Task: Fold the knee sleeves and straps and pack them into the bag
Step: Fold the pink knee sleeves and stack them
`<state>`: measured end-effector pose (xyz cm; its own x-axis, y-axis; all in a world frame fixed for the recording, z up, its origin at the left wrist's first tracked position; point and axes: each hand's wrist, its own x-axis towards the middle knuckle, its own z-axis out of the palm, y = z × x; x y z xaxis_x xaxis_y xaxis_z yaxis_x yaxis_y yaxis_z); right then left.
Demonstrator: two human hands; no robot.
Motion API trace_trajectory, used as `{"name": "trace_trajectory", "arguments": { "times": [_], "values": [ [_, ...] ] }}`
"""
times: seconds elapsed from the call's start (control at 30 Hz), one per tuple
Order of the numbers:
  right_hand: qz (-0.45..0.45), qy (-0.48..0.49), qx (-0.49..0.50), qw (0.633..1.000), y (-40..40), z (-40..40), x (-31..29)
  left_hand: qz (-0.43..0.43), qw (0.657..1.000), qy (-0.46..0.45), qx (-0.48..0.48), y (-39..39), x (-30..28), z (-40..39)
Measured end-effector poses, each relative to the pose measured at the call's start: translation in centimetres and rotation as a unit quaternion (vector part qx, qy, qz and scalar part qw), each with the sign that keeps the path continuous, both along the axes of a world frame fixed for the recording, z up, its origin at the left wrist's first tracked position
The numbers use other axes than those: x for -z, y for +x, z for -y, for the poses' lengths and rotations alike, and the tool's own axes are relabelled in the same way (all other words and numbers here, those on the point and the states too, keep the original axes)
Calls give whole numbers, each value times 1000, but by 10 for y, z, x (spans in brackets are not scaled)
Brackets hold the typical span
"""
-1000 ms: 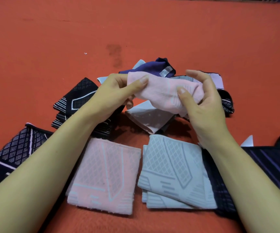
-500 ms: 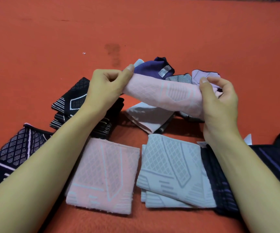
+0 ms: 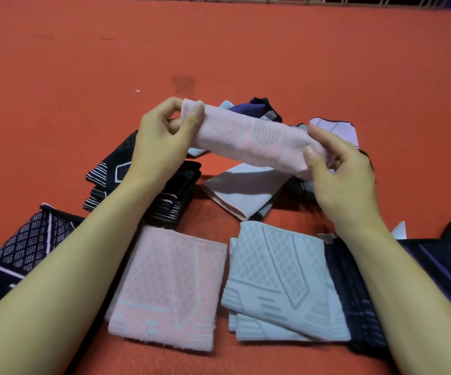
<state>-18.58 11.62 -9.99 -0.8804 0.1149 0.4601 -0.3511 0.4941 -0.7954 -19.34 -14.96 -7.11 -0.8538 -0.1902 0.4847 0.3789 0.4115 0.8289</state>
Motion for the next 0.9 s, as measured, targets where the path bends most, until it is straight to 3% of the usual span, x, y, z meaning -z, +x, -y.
{"name": "trace_trajectory", "arguments": {
  "times": [0.13,0.27,0.37,0.5,0.7,0.9],
  "values": [
    [-2,17,37,999,1,-1,-2,-42,997,-50,-45,3,-2,-7],
    [-8,-51,53,997,2,1,-3,-39,995,-16,-88,-2,-1,-3],
    [19,-115,-17,993,0,1,-3,-35,995,25,-94,-5,-1,0],
    [43,-49,-118,991,2,2,2,-19,993,16,-116,-10,3,6],
    [9,-52,0,999,3,1,-1,15,995,43,-85,-11,5,1],
    [86,-41,53,994,-8,0,8,55,996,-39,-66,-12,12,3]
  ]
}}
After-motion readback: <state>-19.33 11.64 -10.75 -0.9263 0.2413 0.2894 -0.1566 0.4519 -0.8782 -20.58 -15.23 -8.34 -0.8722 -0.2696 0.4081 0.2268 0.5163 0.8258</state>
